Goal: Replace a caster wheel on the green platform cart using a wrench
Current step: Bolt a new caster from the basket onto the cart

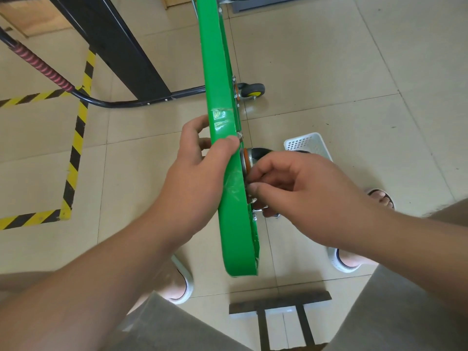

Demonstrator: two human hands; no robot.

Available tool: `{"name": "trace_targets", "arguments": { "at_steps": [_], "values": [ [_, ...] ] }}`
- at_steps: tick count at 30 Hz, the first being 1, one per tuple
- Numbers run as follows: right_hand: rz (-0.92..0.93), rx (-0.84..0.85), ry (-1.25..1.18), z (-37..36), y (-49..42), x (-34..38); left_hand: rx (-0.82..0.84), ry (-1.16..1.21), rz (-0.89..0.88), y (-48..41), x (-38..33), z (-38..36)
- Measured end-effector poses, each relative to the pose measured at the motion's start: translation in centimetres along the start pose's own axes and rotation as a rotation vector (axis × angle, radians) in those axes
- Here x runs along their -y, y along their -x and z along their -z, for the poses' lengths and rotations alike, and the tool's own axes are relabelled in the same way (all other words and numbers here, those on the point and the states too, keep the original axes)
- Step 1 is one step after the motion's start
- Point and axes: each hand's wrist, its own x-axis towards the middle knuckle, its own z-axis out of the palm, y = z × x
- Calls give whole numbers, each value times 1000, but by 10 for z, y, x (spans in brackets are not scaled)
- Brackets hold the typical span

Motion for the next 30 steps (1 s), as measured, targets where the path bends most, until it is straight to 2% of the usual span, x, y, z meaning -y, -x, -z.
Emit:
{"name": "trace_targets", "arguments": {
  "at_steps": [11,19,23,27,30],
  "values": [
    [-62,65,47,2,0,0,-16,25,8,0,0,-1],
    [-127,55,235,-1,-2,7,-8,25,2,0,-1,-1],
    [-17,-77,184,1,2,3,-3,28,0,0,-1,-1],
    [72,11,194,1,6,2,-6,1,-4,0,0,-1],
    [59,-11,233,-3,4,-4,-12,11,-5,0,0,-1]
  ]
}}
